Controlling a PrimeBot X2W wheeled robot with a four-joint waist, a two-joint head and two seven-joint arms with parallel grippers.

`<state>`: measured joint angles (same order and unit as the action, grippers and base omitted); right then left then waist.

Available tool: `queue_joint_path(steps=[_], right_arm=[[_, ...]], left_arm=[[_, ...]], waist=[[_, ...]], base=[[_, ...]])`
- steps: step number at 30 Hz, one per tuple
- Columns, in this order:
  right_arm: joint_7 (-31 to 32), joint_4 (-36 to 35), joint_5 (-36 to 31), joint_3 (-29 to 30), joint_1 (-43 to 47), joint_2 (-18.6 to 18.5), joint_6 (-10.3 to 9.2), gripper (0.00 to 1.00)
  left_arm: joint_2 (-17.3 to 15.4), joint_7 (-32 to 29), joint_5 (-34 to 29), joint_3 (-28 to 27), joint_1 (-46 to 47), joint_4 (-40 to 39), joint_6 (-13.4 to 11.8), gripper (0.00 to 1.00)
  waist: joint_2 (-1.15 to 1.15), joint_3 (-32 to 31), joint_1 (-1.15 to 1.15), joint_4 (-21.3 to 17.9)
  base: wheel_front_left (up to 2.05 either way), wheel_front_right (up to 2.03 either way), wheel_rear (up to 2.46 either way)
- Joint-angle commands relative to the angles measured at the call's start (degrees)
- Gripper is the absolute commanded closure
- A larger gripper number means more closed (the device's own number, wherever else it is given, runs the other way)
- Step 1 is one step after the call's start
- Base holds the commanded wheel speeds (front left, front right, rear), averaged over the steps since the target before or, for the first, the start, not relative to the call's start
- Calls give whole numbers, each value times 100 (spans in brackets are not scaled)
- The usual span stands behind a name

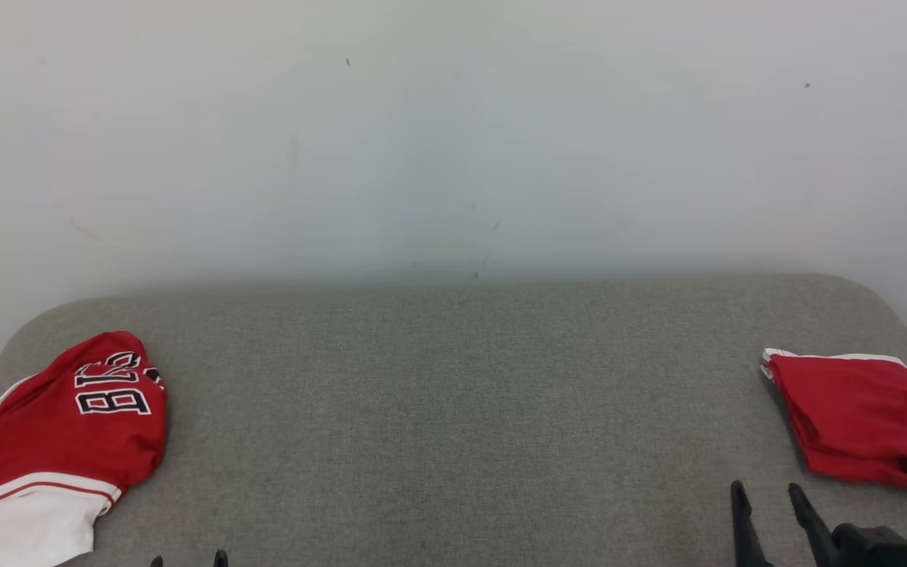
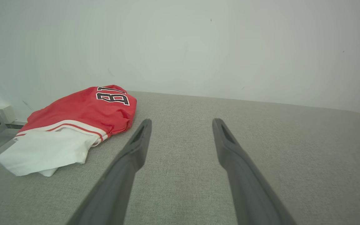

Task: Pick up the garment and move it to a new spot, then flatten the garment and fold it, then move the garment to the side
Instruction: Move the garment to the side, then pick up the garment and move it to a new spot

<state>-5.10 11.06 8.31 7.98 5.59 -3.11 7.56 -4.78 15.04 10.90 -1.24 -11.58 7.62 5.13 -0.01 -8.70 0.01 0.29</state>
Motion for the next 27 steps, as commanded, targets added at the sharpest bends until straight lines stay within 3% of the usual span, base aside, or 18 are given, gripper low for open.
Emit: queue_joint_path(steps=[1, 9, 27], right_arm=[[-20, 113, -25, -122, 71, 22, -13, 0], [-157, 424, 129, -403, 110, 27, -13, 0], [-424, 552, 42, -523, 16, 28, -13, 0]], left_arm=[[34, 9, -50, -76, -134, 48, 49, 0], [92, 9, -140, -302, -220, 165, 199, 0], [127, 9, -172, -233, -130, 264, 231, 0]], waist=[[1, -45, -1, 57], [1, -42, -1, 100], [1, -39, -1, 80]], base=[[0, 0, 0], [0, 0, 0], [0, 0, 0]])
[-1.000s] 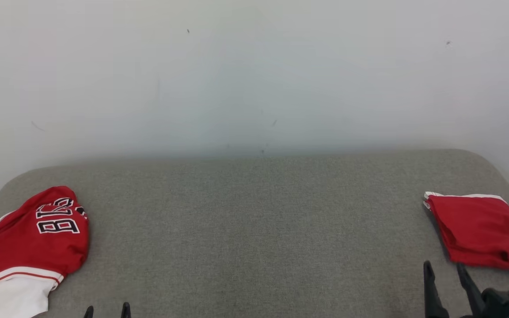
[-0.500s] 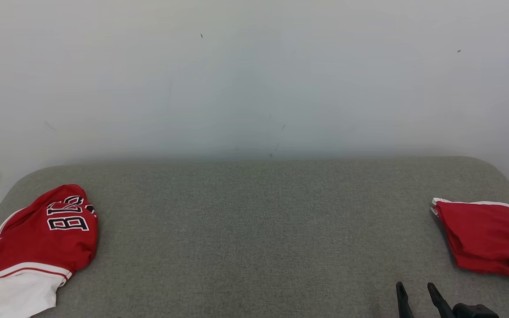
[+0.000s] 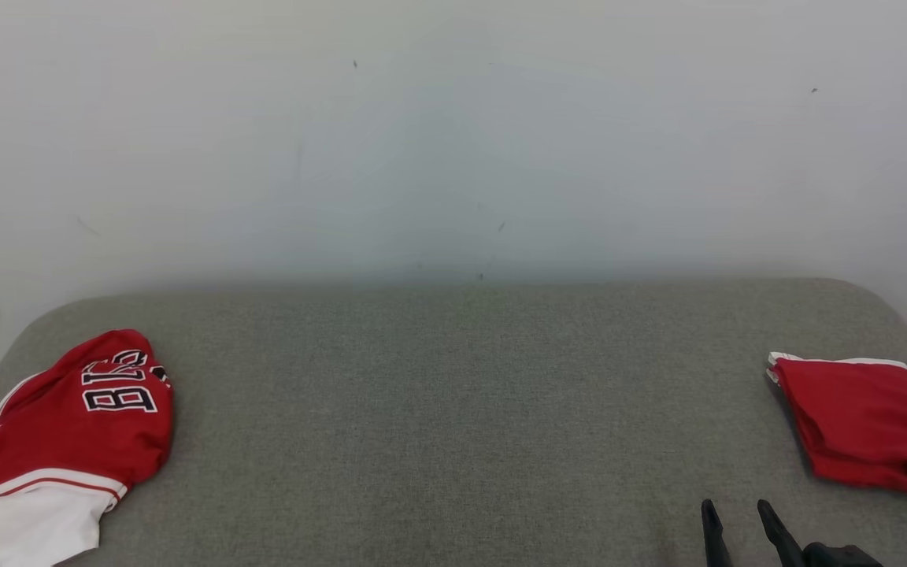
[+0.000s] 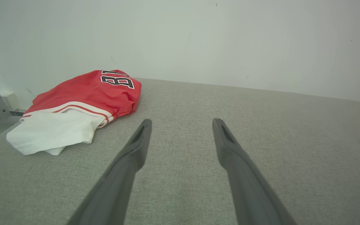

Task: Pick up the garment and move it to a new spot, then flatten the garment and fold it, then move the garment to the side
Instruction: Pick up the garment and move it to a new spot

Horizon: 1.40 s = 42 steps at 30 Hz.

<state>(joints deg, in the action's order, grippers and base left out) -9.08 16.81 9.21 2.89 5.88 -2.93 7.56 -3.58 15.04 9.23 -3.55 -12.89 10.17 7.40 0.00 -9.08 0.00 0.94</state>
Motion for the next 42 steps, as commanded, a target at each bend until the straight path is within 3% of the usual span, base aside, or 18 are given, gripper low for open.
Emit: queue_joint_path(steps=[1, 8, 19, 23, 32, 42], right_arm=[[-67, -50, -63, -15, -20, 9, -13, 0], [-270, -222, -155, -34, 66, 11, -13, 0], [-423, -151, 83, -318, 242, 10, -13, 0], [-442, -122, 123, -580, -26, 11, -13, 0], [-382, 250, 162, -1276, -661, 6, -13, 0], [-455, 594, 183, -1434, -942, 7, -13, 0]], left_arm=[[-7, 9, -6, 15, 21, 8, 4, 0], [-109, 9, -53, 1, 40, -19, 4, 0], [-346, 9, -110, -176, -112, -57, 4, 0], [-318, 10, -55, -426, -108, -200, -9, 0], [-96, 10, -34, -1123, -251, -555, -28, 0], [38, 10, -79, -1284, -317, -693, -7, 0]], waist=[[0, 0, 0, 47], [0, -9, 0, 477], [0, -153, 0, 1870], [0, 45, 0, 2208], [0, 397, 0, 2570], [0, 494, 0, 2647]], base=[[0, 0, 0], [0, 0, 0], [0, 0, 0], [0, 0, 0], [0, 0, 0], [0, 0, 0]])
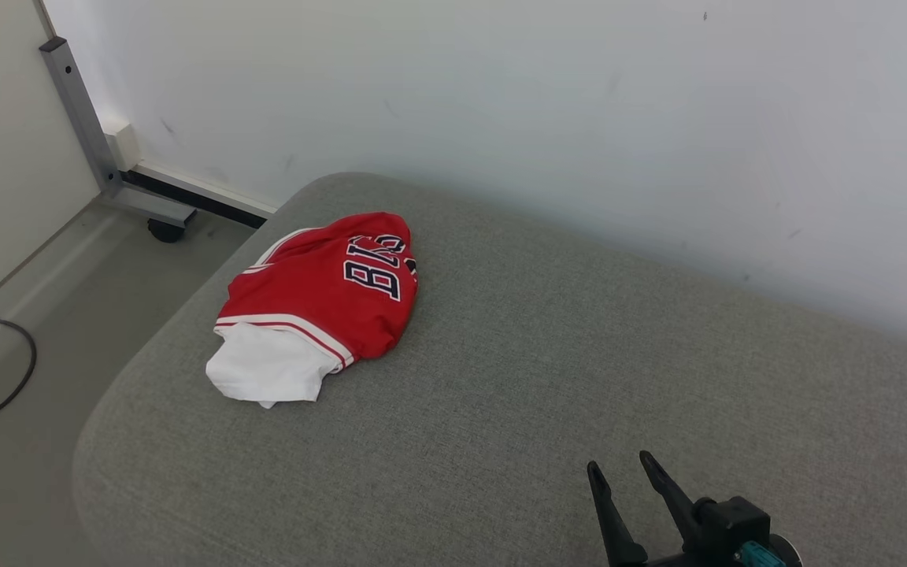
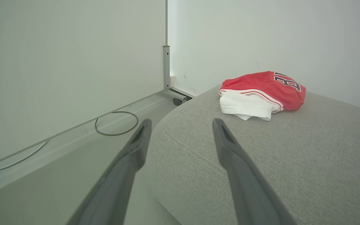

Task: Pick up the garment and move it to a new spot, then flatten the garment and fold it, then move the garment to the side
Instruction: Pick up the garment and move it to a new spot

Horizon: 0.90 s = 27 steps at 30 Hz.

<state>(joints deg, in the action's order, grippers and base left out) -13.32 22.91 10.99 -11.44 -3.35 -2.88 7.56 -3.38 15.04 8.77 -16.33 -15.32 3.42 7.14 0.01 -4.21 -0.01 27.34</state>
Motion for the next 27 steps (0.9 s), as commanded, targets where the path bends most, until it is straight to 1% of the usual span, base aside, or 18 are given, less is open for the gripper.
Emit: queue_joint_path(steps=[1, 3, 7, 8, 10, 13, 17, 19, 21, 23, 27], right_arm=[[-37, 5, 6, 0, -28, 2, -13, 0], [-48, 46, 13, 18, -23, 2, -13, 0], [-91, 77, -6, 79, 112, 3, -13, 0], [-85, 64, -24, 102, 142, 2, -13, 0], [-67, 8, -76, 177, 229, 0, -13, 0], [23, -131, -203, 312, 422, 5, -13, 0], [178, -437, -330, 473, 793, 3, -13, 0], [327, -734, -449, 404, 868, 5, -13, 0], [529, -1076, -648, 359, 853, 3, -13, 0], [735, -1393, -808, 250, 856, -16, -13, 0], [1095, -2029, -945, 1, 804, -237, -13, 0]], left_arm=[[24, 10, -4, 0, -72, -22, 23, 0], [28, 10, 18, 31, -52, -13, 31, 0], [30, 10, -82, 173, 155, 369, 23, 0], [32, 10, -101, 219, 251, 491, 24, 0], [38, 9, 59, 360, 512, 856, 27, 0], [-71, -115, 289, 673, 1172, 1553, 28, 0], [-247, -485, 350, 1201, 2221, 2355, 30, 0], [-312, -632, 424, 1235, 2748, 2701, 29, 0], [-278, -747, 538, 1212, 3319, 3024, 20, 0], [-243, -945, 799, 1060, 3778, 3395, -8, 0], [-319, -1299, 1318, 641, 4699, 3989, -65, 0]], waist=[[-1, 6, 1, 6], [-1, 1, 1, -1], [-1, -27, 1, -32], [-1, -32, 1, -39], [-1, -29, 1, -47], [-1, 2, 1, -43], [-1, 51, 1, -51], [-1, 270, 1, -229], [-1, 568, 1, -476], [-1, 843, 1, -760], [-1, 1382, 1, -1322]], base=[[0, 0, 0], [0, 0, 0], [0, 0, 0], [0, 0, 0], [0, 0, 0], [0, 0, 0], [0, 0, 0], [0, 0, 0], [0, 0, 0], [0, 0, 0], [0, 0, 0]])
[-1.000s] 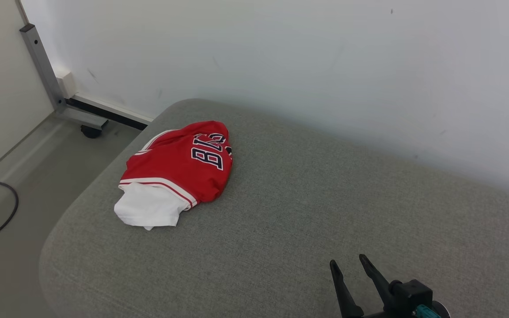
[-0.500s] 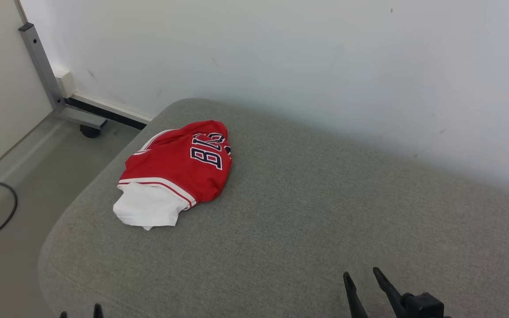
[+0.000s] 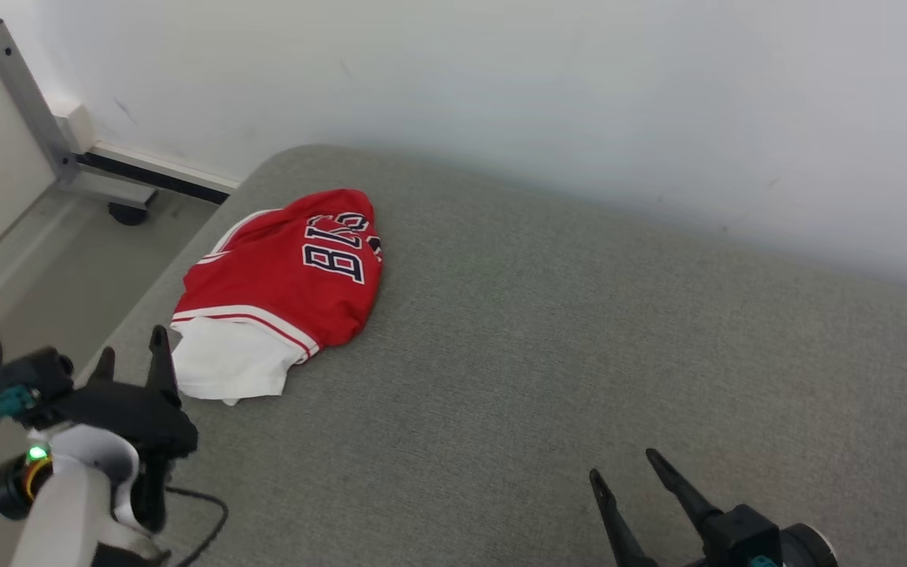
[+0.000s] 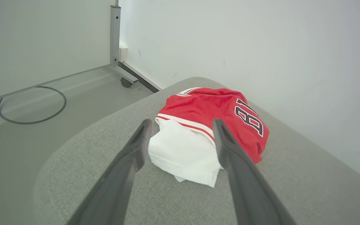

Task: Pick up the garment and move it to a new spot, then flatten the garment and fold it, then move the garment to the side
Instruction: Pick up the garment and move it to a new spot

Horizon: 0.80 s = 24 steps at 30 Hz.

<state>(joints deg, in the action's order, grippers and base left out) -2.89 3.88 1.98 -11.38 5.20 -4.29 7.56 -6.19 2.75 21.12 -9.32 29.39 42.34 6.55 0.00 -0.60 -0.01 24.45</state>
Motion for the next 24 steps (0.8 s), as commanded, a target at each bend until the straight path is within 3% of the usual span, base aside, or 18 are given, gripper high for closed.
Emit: queue_joint_path(steps=[1, 6, 8, 11, 23, 24], right_arm=[[132, -269, -50, -12, -27, -148, -13, 0], [360, -813, -102, 111, 84, -306, -13, 0], [438, -1119, -115, 266, 140, -353, -13, 0], [471, -1328, -149, 338, 154, -352, -13, 0], [396, -1388, -161, 228, 83, -263, -13, 0], [382, -1373, -149, 215, 77, -262, -13, 0]], left_arm=[[-63, -166, 220, -135, 411, 239, -3, 0], [-163, -566, 504, -290, 1034, 703, -24, 0], [-351, -781, 526, -310, 1410, 999, -46, 0], [-436, -872, 504, -308, 1683, 1312, -225, 0], [-639, -695, 161, -21, 1943, 2183, -741, 0], [-650, -627, 166, -34, 1923, 2228, -766, 24]], waist=[[0, 1139, 1, -1157], [0, 1571, 1, -1578], [0, 1870, 1, -1807], [0, 2094, 1, -1964], [0, 2247, 1, -2122], [0, 2218, 1, -2126]], base=[[0, 0, 0], [0, 0, 0], [0, 0, 0], [0, 0, 0], [0, 0, 0], [0, 0, 0]])
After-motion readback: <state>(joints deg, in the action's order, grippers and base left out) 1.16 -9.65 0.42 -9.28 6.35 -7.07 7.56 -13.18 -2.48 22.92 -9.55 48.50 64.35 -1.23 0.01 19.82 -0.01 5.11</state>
